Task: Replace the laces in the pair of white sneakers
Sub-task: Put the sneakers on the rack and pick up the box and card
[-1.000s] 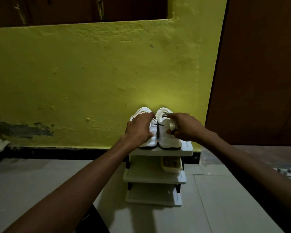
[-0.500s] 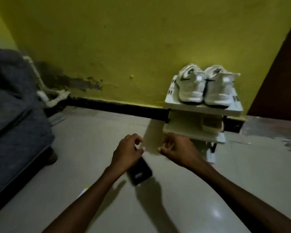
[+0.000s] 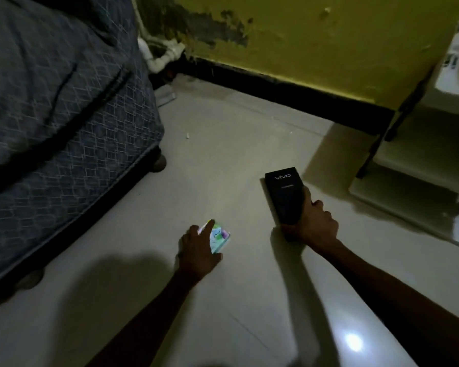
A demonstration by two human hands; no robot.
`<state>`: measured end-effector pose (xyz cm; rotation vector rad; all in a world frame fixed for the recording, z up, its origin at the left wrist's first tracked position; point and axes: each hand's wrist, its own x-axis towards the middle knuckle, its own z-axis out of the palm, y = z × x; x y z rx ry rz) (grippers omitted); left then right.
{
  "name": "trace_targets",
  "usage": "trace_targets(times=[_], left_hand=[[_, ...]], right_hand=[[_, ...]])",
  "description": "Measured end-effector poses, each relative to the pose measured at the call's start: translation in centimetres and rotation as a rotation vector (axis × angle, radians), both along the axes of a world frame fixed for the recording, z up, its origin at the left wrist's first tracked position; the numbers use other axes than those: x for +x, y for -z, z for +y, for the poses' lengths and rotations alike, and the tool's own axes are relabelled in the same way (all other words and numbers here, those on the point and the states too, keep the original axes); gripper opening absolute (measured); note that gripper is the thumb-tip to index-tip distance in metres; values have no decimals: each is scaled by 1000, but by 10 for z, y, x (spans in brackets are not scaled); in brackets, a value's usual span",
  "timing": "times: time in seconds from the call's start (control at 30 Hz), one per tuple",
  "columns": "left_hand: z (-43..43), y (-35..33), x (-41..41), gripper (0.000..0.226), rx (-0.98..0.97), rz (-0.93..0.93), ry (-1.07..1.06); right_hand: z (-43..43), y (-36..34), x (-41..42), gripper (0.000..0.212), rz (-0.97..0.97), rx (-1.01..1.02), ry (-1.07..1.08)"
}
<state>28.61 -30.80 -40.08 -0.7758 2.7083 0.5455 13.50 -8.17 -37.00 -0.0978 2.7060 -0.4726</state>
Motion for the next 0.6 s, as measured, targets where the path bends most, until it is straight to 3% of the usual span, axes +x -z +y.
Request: trace_targets(times=[0.1,0.3,0.43,0.6], left_hand=[[4,2,-11,69,-55,120,39],[17,-52,-45,72,63,92,40],[35,-155,-69,63,178,144,83],[55,-335,-94,50,290,250,179]], right_hand=[[-9,6,-1,114,39,-13,5],[1,-62,-2,101,25,-105,-8],[11,-165,-1,95,100,-190,-27],[18,-337,-12,90,145,-219,10]])
